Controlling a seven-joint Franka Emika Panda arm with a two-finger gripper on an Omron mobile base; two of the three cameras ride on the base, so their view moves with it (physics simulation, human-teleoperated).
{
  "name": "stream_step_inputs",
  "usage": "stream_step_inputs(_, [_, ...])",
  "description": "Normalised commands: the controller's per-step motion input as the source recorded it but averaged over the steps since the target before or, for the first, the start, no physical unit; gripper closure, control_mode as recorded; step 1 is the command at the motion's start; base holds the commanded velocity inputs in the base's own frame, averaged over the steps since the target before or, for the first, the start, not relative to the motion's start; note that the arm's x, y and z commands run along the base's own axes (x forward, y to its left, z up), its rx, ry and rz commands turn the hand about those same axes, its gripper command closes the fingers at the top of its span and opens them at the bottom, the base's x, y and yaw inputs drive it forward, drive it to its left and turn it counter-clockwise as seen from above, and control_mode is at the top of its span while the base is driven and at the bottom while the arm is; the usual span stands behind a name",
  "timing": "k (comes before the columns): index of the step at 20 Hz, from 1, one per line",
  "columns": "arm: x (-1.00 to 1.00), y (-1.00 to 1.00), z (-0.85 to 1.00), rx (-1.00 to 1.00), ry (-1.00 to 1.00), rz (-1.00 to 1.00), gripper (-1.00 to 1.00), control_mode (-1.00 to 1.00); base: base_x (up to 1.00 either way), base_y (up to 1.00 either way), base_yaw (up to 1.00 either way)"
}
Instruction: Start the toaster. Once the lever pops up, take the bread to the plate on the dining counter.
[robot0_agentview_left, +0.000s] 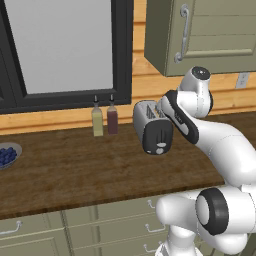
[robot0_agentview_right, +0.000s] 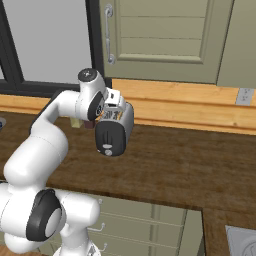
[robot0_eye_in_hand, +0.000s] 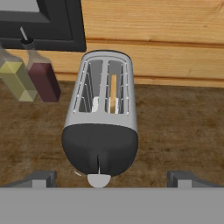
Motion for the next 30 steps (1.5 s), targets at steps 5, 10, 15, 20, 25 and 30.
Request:
stream_step_inputs(5, [0.00,0.00,0.00,0.00,0.00,0.00,-1.00,-1.00,0.00,0.00,0.00])
stream_step_inputs(10, [0.00,0.00,0.00,0.00,0.00,0.00,-1.00,-1.00,0.00,0.00,0.00])
stream_step_inputs(15, [0.00,0.00,0.00,0.00,0.00,0.00,-1.00,-1.00,0.00,0.00,0.00])
stream_step_inputs(20, [0.00,0.00,0.00,0.00,0.00,0.00,-1.00,-1.00,0.00,0.00,0.00])
stream_step_inputs(25, [0.00,0.00,0.00,0.00,0.00,0.00,-1.00,-1.00,0.00,0.00,0.00])
stream_step_inputs(30, [0.00,0.00,0.00,0.00,0.00,0.00,-1.00,-1.00,0.00,0.00,0.00])
